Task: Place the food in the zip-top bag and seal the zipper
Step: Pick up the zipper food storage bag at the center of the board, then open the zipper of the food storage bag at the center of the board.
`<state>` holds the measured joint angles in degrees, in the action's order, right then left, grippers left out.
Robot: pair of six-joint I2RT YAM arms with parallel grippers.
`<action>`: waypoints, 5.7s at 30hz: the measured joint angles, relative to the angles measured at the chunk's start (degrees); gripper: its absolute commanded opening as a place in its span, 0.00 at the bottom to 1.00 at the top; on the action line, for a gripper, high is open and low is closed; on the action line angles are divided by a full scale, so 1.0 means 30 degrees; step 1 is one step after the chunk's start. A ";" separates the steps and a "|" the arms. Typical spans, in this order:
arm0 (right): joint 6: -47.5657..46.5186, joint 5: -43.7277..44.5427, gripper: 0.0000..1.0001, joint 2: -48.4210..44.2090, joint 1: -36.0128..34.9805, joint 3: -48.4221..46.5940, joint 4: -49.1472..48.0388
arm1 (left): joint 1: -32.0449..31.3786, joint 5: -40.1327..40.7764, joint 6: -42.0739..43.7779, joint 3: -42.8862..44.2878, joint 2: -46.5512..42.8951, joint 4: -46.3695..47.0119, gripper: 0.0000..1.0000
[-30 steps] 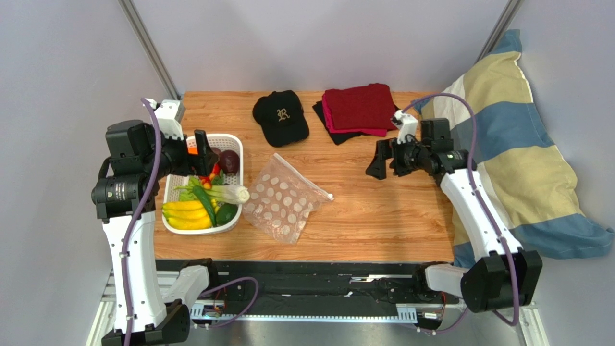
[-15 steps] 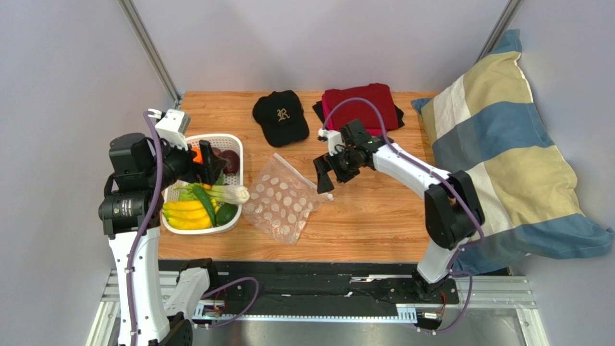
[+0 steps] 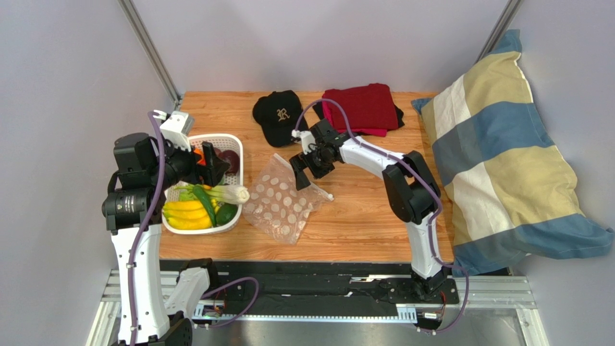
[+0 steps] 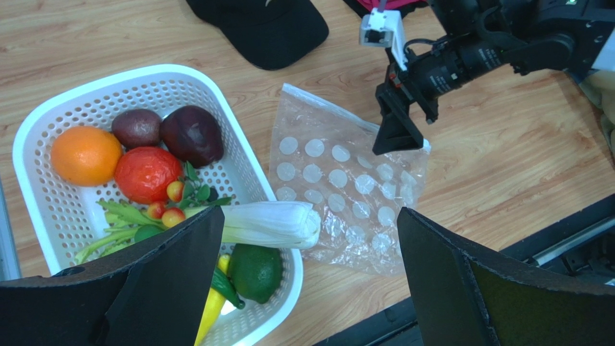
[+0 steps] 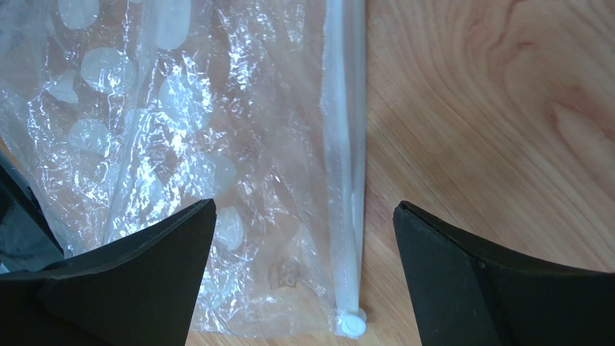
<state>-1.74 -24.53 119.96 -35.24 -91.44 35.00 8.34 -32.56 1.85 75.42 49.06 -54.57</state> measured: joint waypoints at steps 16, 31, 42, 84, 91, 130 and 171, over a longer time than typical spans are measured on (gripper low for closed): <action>-0.2149 0.2980 0.00 -0.1027 -0.1435 0.0306 0.0729 | 0.0000 -0.0554 0.0306 -0.0379 0.0299 -0.0306 0.99; -1.1067 0.4554 0.00 -1.0950 -0.1384 0.3679 0.1231 | 0.0000 -0.3177 0.0627 0.1078 0.3330 0.0175 0.99; -2.2498 0.2674 0.00 -1.6116 -0.2047 1.1256 -0.5843 | -0.2157 -0.4794 0.2295 0.5253 0.8918 -0.0678 0.85; -3.2210 -0.1756 0.00 -1.5278 -0.2397 2.1485 -2.8509 | -1.1642 -0.3752 -0.2164 0.1479 1.1642 0.3541 0.53; -3.1685 -0.2171 0.00 -1.6990 -0.2448 2.1478 -2.5857 | -1.2539 -0.1472 -0.1319 0.1333 1.1511 0.3446 0.53; -1.6852 0.4838 0.79 -2.2913 -0.2455 1.3318 -0.8160 | -1.3551 0.2550 -1.0404 -0.1916 0.8058 0.9646 0.00; 1.2327 0.1005 0.37 -1.3588 0.3716 0.5676 -0.1049 | -1.6575 0.6492 -1.2509 0.0845 1.1555 1.0571 0.00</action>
<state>35.24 -21.52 79.20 -24.10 -74.41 31.86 -41.39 -13.08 -35.68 77.95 83.72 -22.85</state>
